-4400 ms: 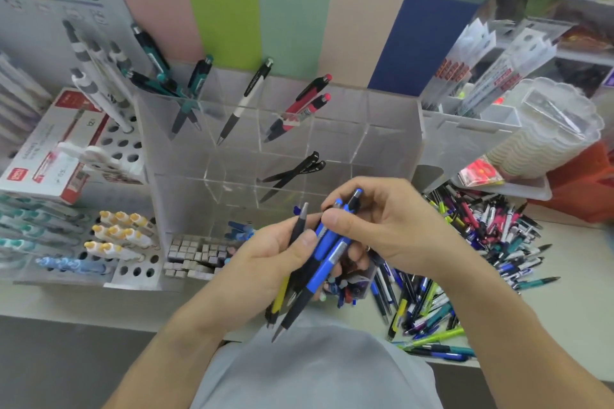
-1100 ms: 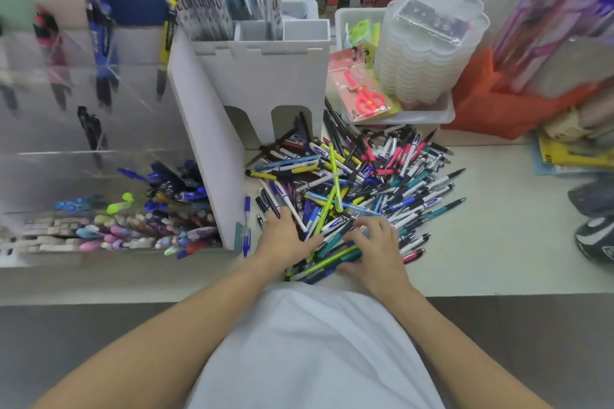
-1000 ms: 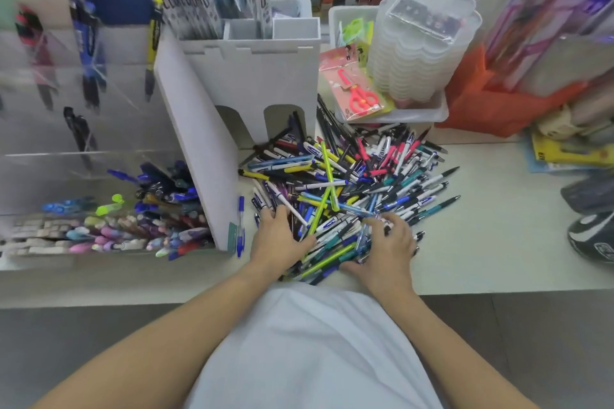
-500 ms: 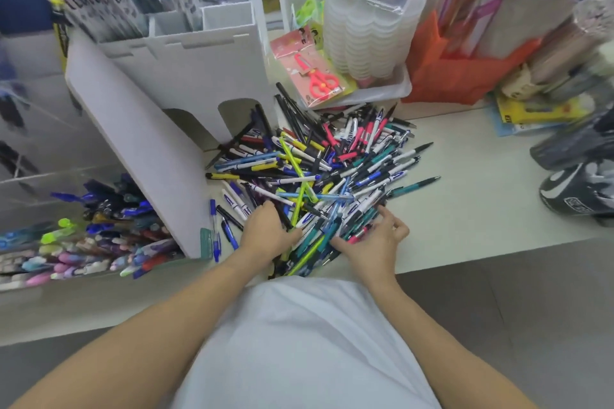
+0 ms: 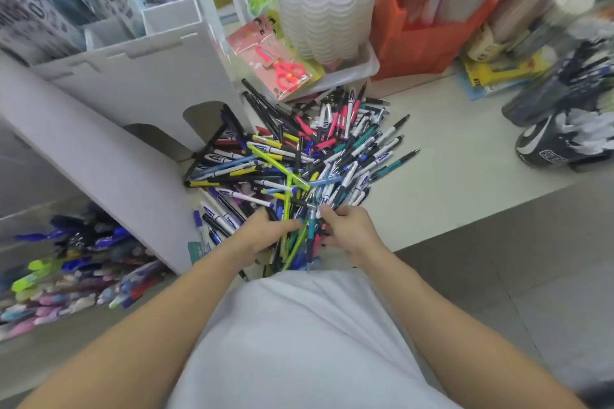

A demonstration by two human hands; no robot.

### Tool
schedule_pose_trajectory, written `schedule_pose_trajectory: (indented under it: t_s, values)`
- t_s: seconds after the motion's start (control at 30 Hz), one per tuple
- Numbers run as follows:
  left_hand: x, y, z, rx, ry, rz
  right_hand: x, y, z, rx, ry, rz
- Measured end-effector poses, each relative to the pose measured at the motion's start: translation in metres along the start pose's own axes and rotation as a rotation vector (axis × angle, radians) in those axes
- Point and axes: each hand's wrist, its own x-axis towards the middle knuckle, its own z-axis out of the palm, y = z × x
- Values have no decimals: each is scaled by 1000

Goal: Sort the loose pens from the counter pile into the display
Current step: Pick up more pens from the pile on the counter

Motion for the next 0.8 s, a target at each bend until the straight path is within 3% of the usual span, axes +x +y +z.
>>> schedule_pose_trajectory:
  t_s: [0.2,0.3,0.6,0.8]
  values:
    - [-7,4,-18,-194,-76,8,-7,-15,33,-183,-10,-86]
    - [-16,13,-28,-236,-107,10,-9,-22,40,-116,-64,-18]
    - [-32,23,-40,-144,-93,38,-28,-36,51,-178,-268,-58]
    - [-9,9,-46,-143,18,-61,-43,-43,46,-691,-374,-227]
